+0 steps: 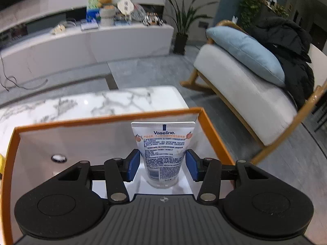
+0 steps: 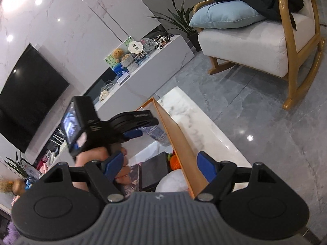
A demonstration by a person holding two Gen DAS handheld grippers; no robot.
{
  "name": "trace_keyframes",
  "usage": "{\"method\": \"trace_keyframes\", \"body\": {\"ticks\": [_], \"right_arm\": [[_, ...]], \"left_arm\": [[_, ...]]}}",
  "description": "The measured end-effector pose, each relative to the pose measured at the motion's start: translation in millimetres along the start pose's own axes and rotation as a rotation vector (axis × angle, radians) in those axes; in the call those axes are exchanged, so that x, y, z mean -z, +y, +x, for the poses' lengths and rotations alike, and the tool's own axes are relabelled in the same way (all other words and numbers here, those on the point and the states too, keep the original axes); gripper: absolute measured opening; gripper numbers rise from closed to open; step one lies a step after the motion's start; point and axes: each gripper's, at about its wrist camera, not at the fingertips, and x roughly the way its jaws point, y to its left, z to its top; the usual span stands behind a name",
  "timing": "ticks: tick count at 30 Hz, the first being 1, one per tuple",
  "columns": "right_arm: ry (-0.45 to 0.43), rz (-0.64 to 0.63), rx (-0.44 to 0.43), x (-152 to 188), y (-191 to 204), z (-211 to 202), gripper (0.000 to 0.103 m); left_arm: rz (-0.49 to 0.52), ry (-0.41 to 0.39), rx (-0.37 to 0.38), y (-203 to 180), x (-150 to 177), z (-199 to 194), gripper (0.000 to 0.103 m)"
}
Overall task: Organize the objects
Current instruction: 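Carry the white Vaseline tube into the orange box and open the left gripper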
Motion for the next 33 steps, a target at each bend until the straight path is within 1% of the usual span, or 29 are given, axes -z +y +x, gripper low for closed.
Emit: {"method": "trace_keyframes", "body": {"ticks": [3,6,7,8,10,12,14,17,20,21,23,26,29,31,33], "right_arm": [[-0.004,0.016,-0.015,0.4,-1.4,-1.9,0.081],[0.003,0.019,-0.02,0.4,-1.4,-1.0,0.081],[0.004,0.018,-0.017,0.6,-1.0,-0.8,0.081],[0.006,0.017,-0.014,0.7,-0.5,-0.5,0.081],[0.008,0.014,-0.009,1.2,-0.8,0.2,0.081],[0.009,0.01,-0.011,1.5,-0.2,0.4,0.081],[0.009,0.002,-0.014,2.3,1.3,0.5,0.081],[0.017,-0.006,-0.018,4.1,4.8,2.3,0.081],[0.025,-0.024,-0.029,5.7,9.6,5.4,0.081],[0.028,-0.03,-0.04,7.0,11.9,6.4,0.081],[0.037,-0.047,-0.079,9.7,18.9,8.7,0.081],[0.048,-0.094,-0.154,14.6,37.5,10.2,0.081],[0.061,-0.146,-0.217,21.2,58.9,9.8,0.081],[0.069,-0.197,-0.232,27.6,76.2,11.8,0.081],[0.066,-0.255,-0.213,36.6,94.7,15.0,0.081]], "left_arm": [[-0.008,-0.023,0.018,-4.3,-3.3,7.3,0.057],[-0.043,0.003,0.043,-1.5,-5.8,9.7,0.058],[-0.051,0.01,0.059,-0.1,-7.4,8.8,0.062],[-0.051,0.01,0.053,0.4,-9.0,7.2,0.076],[-0.02,-0.036,0.02,-0.3,-10.1,-0.9,0.093],[0.046,-0.094,0.018,-0.5,-8.8,-13.5,0.095],[0.089,-0.109,0.033,3.1,-9.9,-29.6,0.096],[0.055,-0.133,0.056,19.6,-14.5,-62.3,0.096],[0.027,-0.156,0.07,44.5,-15.3,-107.2,0.096],[0.034,-0.161,0.066,55.1,-13.8,-124.3,0.096],[0.034,-0.179,0.024,76.5,-5.8,-155.0,0.096],[0.023,-0.207,-0.036,113.4,17.5,-194.6,0.097],[-0.003,-0.229,-0.096,148.5,48.7,-219.5,0.097],[-0.02,-0.247,-0.123,170.0,73.0,-227.2,0.097],[-0.03,-0.249,-0.142,186.4,93.4,-225.9,0.097]]}}
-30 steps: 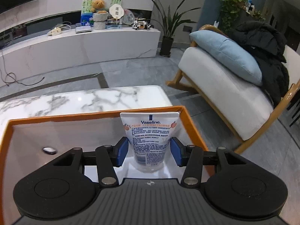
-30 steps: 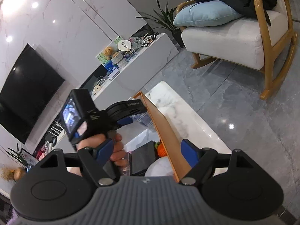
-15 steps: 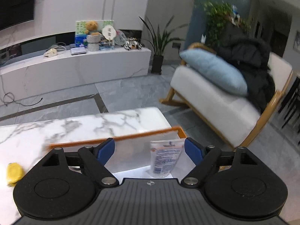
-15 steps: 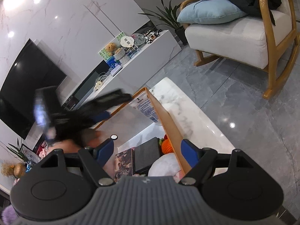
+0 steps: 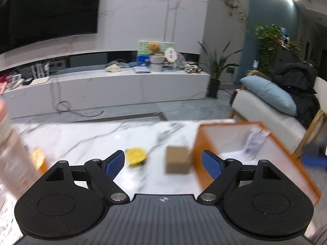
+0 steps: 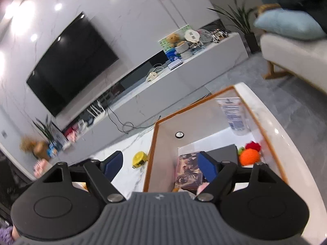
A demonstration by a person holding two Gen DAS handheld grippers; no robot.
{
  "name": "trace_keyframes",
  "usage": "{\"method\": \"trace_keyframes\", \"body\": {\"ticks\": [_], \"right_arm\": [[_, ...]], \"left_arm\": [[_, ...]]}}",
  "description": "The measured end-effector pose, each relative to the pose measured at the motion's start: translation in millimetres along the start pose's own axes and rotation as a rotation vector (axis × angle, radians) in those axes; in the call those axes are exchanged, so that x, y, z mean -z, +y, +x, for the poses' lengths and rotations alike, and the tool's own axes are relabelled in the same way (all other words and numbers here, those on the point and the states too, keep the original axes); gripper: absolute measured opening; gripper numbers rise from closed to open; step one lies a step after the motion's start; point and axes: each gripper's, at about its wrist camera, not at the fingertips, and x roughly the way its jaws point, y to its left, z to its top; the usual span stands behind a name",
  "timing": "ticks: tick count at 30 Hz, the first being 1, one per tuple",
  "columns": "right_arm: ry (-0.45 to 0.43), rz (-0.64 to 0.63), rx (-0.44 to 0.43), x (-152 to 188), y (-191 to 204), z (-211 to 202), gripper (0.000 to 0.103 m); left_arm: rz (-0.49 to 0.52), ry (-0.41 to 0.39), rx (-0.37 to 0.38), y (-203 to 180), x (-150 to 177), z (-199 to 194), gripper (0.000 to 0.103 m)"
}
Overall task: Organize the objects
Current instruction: 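Carry the white Vaseline tube into the orange box and open the left gripper, then grasp the small brown cardboard box with the right gripper while the left gripper moves toward the yellow tape measure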
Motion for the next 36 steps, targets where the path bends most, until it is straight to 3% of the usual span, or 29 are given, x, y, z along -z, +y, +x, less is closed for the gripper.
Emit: {"method": "trace_keyframes", "body": {"ticks": [4,8,13,20,24,28,36], "right_arm": [[0.006,-0.094,-0.011,5.8,30.6,16.4,0.081],[0.106,-0.211,-0.053,9.2,65.3,42.4,0.082],[0.203,-0.541,-0.055,4.0,118.5,88.8,0.09],[0.494,-1.038,-0.167,-23.4,165.3,188.8,0.09],[0.765,-1.295,-0.152,-9.4,168.9,252.1,0.09],[0.972,-1.398,-0.104,10.0,159.3,298.5,0.089],[1.097,-1.425,-0.055,13.0,146.4,369.0,0.084]], "left_arm": [[0.002,0.029,-0.025,22.5,29.2,6.5,0.096],[0.049,-0.002,-0.122,39.1,48.5,12.0,0.092],[0.03,0.022,-0.068,57.4,45.4,26.0,0.092],[-0.057,0.052,-0.002,80.2,47.7,35.4,0.092],[-0.04,0.034,-0.03,84.1,44.8,44.5,0.091],[-0.081,0.062,-0.004,94.4,43.1,53.4,0.091],[-0.092,0.075,0.045,105.7,42.6,61.3,0.09]]}}
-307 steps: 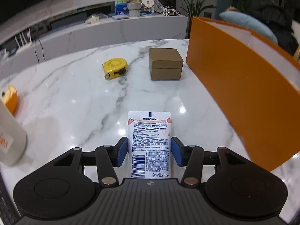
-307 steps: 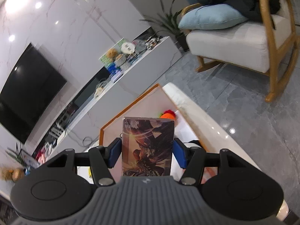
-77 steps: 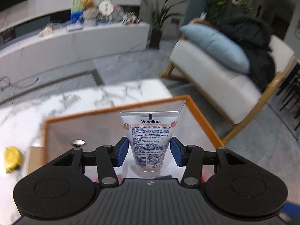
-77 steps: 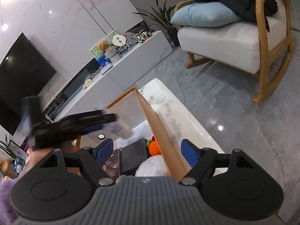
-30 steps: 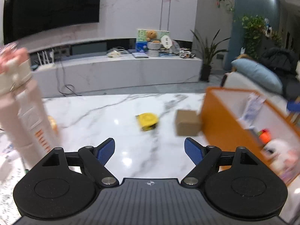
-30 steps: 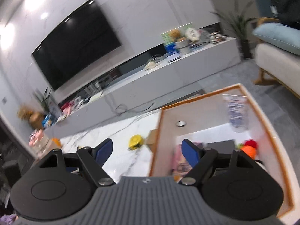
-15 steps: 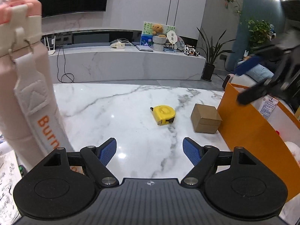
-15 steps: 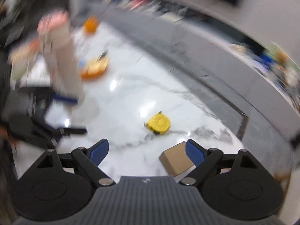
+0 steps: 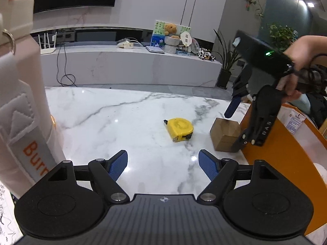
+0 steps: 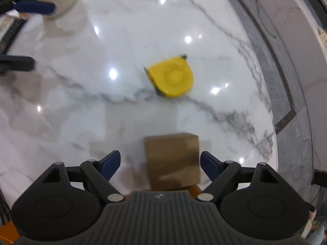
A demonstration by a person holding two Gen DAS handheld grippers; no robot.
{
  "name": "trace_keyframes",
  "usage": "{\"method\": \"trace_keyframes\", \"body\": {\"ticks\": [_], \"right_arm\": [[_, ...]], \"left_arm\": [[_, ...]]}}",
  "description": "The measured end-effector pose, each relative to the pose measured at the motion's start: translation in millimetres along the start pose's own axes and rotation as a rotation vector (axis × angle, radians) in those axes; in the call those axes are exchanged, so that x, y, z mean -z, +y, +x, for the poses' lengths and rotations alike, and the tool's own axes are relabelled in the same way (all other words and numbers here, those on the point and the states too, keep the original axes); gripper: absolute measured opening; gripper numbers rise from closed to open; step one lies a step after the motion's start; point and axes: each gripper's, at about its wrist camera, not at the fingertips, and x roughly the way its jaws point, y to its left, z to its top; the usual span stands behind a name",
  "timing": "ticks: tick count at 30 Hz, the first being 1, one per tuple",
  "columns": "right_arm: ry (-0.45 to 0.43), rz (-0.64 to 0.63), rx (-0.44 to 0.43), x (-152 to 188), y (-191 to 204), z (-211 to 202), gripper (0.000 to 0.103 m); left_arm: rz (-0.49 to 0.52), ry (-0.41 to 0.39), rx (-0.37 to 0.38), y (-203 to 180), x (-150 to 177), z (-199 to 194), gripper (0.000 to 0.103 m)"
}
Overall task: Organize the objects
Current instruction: 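Grasp the small brown cardboard box with the right gripper while the left gripper moves toward the yellow tape measure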
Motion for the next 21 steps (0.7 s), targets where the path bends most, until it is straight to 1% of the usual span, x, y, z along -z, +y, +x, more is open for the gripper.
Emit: {"method": "trace_keyframes", "body": {"ticks": [2,5,8,9,10,12,13,15,16,17,19,21], "right_arm": [[0.039,-0.009,-0.011,-0.4,-5.1,9.1,0.082],[0.073,0.007,-0.054,-2.5,-14.3,20.1,0.079],[0.106,0.05,-0.084,-3.6,-21.4,28.9,0.068],[0.116,0.064,-0.08,-3.4,-21.6,31.8,0.061],[0.116,0.068,-0.074,-2.7,-20.1,32.6,0.061],[0.085,0.048,-0.05,-1.3,-10.7,29.6,0.061],[0.095,0.063,-0.048,-1.3,-6.8,30.1,0.061],[0.149,0.161,-0.055,-2.6,-2.7,32.6,0.061],[0.162,0.209,-0.053,-2.5,1.0,32.6,0.061],[0.162,0.229,-0.041,-2.1,9.3,31.5,0.061],[0.127,0.2,-0.002,-1.2,37.1,26.7,0.061],[0.091,0.188,0.023,-1.1,67.0,21.4,0.061]], "left_arm": [[-0.003,0.015,-0.012,1.0,-1.3,4.3,0.09],[-0.04,0.023,-0.006,6.9,-2.3,6.4,0.09],[-0.056,0.029,0.01,8.1,-2.8,5.2,0.09],[-0.056,0.025,0.012,7.7,-2.8,4.0,0.09],[-0.055,0.02,0.014,7.1,-2.9,3.3,0.09],[-0.054,0.02,0.018,6.3,-3.4,0.8,0.09],[-0.057,0.018,0.017,6.4,-3.8,-0.2,0.09],[-0.062,0.011,0.018,7.0,-5.8,-3.3,0.09],[-0.061,0.005,0.021,6.9,-7.0,-5.7,0.09],[-0.053,-0.005,0.032,6.5,-8.2,-9.1,0.09],[-0.011,-0.032,0.056,3.0,-10.6,-17.6,0.09],[0.026,-0.06,0.037,-0.5,-11.6,-26.7,0.09]]}}
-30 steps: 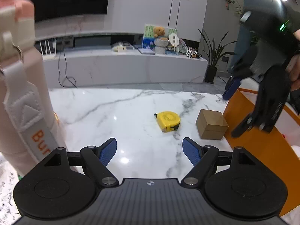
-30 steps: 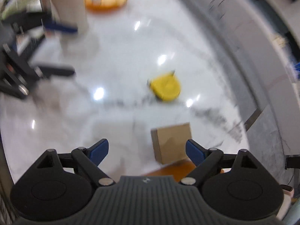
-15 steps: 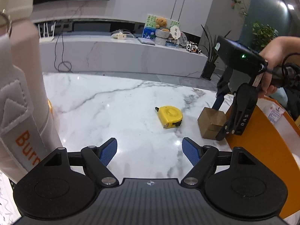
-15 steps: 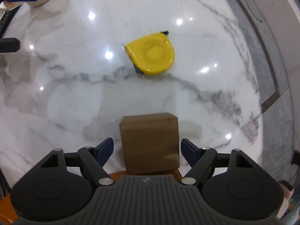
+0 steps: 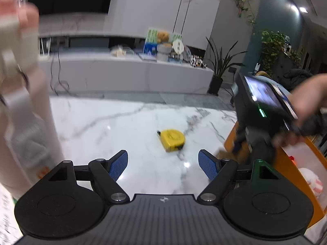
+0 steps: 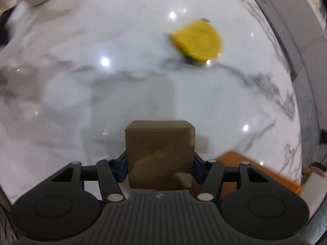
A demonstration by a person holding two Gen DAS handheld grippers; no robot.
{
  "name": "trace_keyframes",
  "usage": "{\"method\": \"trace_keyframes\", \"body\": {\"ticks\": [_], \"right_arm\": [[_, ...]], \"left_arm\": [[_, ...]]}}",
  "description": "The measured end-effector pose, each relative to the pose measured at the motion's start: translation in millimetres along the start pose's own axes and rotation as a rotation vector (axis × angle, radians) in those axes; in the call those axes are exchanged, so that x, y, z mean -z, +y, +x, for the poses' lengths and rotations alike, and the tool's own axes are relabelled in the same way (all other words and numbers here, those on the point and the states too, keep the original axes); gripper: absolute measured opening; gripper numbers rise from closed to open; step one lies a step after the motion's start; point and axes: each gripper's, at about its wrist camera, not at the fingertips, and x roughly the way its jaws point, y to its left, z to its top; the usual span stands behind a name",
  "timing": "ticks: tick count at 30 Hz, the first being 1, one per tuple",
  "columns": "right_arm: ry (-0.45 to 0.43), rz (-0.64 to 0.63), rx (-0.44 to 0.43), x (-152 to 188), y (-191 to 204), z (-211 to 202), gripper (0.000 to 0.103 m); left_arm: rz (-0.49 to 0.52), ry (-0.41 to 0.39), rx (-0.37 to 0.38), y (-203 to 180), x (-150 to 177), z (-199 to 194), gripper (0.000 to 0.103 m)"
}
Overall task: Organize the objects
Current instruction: 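Grasp the small brown cardboard box with the right gripper while the left gripper moves toward the yellow tape measure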
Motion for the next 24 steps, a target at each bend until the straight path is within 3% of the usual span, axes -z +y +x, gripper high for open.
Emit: {"method": "trace_keyframes", "body": {"ticks": [4,10,24], "right_arm": [[-0.009,0.128,0.026,5.0,39.0,-6.6,0.061],[-0.054,0.142,0.041,5.6,81.6,-15.6,0.061],[-0.218,0.312,0.105,46.6,68.3,-67.9,0.061]], "left_arm": [[0.037,-0.011,-0.028,0.0,-3.0,-10.1,0.086],[0.068,-0.035,-0.043,-5.4,-3.4,-17.8,0.086],[0.03,-0.041,-0.027,-4.3,-5.3,-14.4,0.089]]}}
